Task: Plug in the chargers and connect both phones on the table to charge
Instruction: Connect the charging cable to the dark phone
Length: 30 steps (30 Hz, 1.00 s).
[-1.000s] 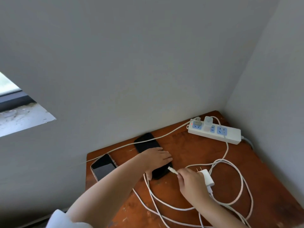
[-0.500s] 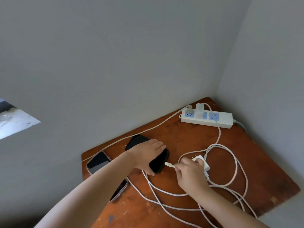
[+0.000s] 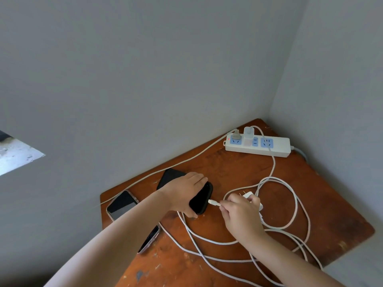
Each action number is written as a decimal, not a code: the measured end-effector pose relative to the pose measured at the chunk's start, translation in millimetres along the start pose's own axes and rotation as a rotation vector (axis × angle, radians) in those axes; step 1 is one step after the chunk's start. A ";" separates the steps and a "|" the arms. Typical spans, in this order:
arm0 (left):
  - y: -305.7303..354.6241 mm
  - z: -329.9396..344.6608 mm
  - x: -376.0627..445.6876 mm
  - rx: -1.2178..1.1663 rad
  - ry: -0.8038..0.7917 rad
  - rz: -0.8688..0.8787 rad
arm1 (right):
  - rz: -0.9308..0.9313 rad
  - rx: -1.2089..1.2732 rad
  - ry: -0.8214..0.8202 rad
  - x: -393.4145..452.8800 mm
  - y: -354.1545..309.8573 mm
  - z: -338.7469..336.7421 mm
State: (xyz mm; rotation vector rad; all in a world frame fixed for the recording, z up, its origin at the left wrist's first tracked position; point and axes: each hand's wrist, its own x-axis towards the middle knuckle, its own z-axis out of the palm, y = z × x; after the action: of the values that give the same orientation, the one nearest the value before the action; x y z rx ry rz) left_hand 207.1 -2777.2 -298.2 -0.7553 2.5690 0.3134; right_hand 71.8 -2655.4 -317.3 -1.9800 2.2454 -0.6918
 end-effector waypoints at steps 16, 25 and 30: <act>6.6 0.8 0.6 -0.021 0.073 -0.076 | -0.015 0.019 0.087 1.7 -0.8 1.9; 9.8 -4.3 -0.1 -0.064 0.083 -0.112 | -0.047 0.016 0.143 11.7 2.8 -2.1; 9.9 -4.8 1.1 -0.049 0.076 -0.106 | -0.061 0.034 0.136 8.6 1.3 0.2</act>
State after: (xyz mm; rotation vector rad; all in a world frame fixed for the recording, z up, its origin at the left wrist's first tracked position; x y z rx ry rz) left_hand 199.1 -2771.1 -293.7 -0.9344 2.5890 0.3212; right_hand 69.2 -2663.6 -315.9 -2.0524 2.2365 -0.8913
